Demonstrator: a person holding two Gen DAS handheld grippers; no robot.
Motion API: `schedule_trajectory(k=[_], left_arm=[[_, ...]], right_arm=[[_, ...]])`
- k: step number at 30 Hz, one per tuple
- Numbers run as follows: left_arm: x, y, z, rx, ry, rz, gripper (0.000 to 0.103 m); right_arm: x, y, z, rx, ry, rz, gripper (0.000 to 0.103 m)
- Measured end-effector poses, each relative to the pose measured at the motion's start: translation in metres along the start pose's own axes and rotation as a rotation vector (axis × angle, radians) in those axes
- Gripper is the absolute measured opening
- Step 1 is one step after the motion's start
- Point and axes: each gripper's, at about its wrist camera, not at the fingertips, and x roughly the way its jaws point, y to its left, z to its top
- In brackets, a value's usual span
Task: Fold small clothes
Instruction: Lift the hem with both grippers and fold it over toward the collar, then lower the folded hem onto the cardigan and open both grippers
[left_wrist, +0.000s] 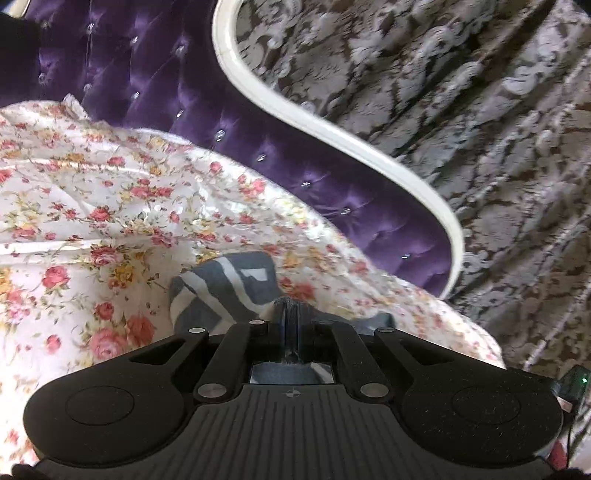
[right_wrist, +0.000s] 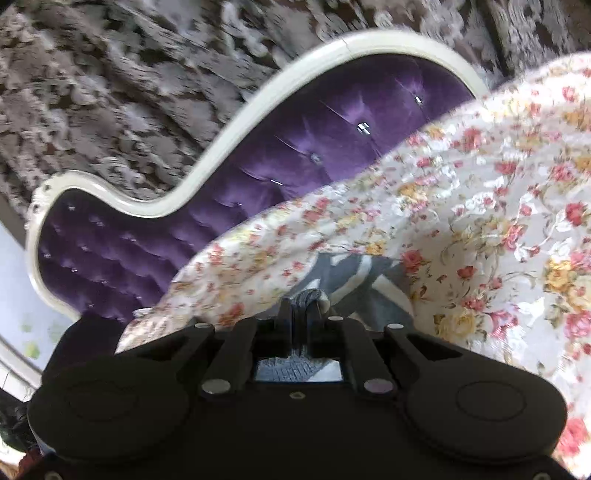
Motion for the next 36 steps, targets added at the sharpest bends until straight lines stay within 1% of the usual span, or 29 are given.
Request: schedule_trajectory(k=[5,9,10,11,12,14,15,16,17,19,21,22,25,28,31,34,35,36], left_arm=[[0.03,0.014,0.004,-0.021,0.018,0.04,0.005],[0.048,0.022,0.006,-0.009,0.04,0.077,0.006],[0.051,0.024,0.006,-0.008,0.043,0.085,0.006],[0.052,0.026,0.007,-0.009,0.042,0.09,0.007],[0.054,0.027,0.008,-0.009,0.043,0.095,0.01],[0.054,0.028,0.012,-0.005,0.039,0.111,0.01],[0.052,0.027,0.014,0.006,0.032,0.117,0.015],[0.048,0.024,0.016,0.024,0.02,0.123,0.028],[0.041,0.02,0.017,0.048,0.001,0.128,0.031],[0.032,0.009,0.018,0.095,-0.019,0.134,0.032],[0.023,-0.004,0.015,0.159,-0.027,0.137,0.035],[0.02,-0.013,0.01,0.206,-0.021,0.14,0.036],[0.015,-0.036,-0.01,0.332,0.016,0.138,0.038],[0.017,-0.049,-0.035,0.407,0.069,0.116,0.038],[0.023,-0.054,-0.054,0.459,0.11,0.104,0.038],[0.03,-0.048,-0.064,0.497,0.128,0.137,0.038],[0.032,-0.042,-0.065,0.488,0.138,0.144,0.038],[0.033,-0.037,-0.065,0.476,0.145,0.146,0.038]], right_arm=[[0.032,-0.015,0.001,0.031,0.024,-0.034,0.014],[0.049,-0.025,-0.001,0.058,0.037,-0.039,0.015],[0.052,-0.027,0.0,0.071,0.035,-0.038,0.018],[0.055,-0.031,0.0,0.087,0.033,-0.033,0.018],[0.056,-0.033,0.0,0.098,0.03,-0.024,0.019],[0.054,-0.033,0.0,0.104,0.012,-0.012,0.029],[0.051,-0.03,0.002,0.082,-0.008,-0.024,0.044],[0.046,-0.026,0.003,0.049,-0.031,-0.039,0.056],[0.04,-0.022,0.004,0.009,-0.063,-0.053,0.06],[0.029,-0.016,0.007,-0.035,-0.103,-0.063,0.06],[0.019,-0.007,0.009,-0.087,-0.123,-0.065,0.06],[0.016,-0.002,0.008,-0.117,-0.122,-0.066,0.06],[0.016,0.016,0.001,-0.229,-0.069,-0.049,0.06],[0.027,0.039,-0.016,-0.381,0.011,-0.049,0.06],[0.039,0.063,-0.037,-0.557,0.072,-0.047,0.06],[0.052,0.077,-0.054,-0.644,0.131,-0.017,0.059],[0.057,0.08,-0.058,-0.662,0.154,-0.025,0.059],[0.067,0.083,-0.062,-0.694,0.177,-0.052,0.059]])
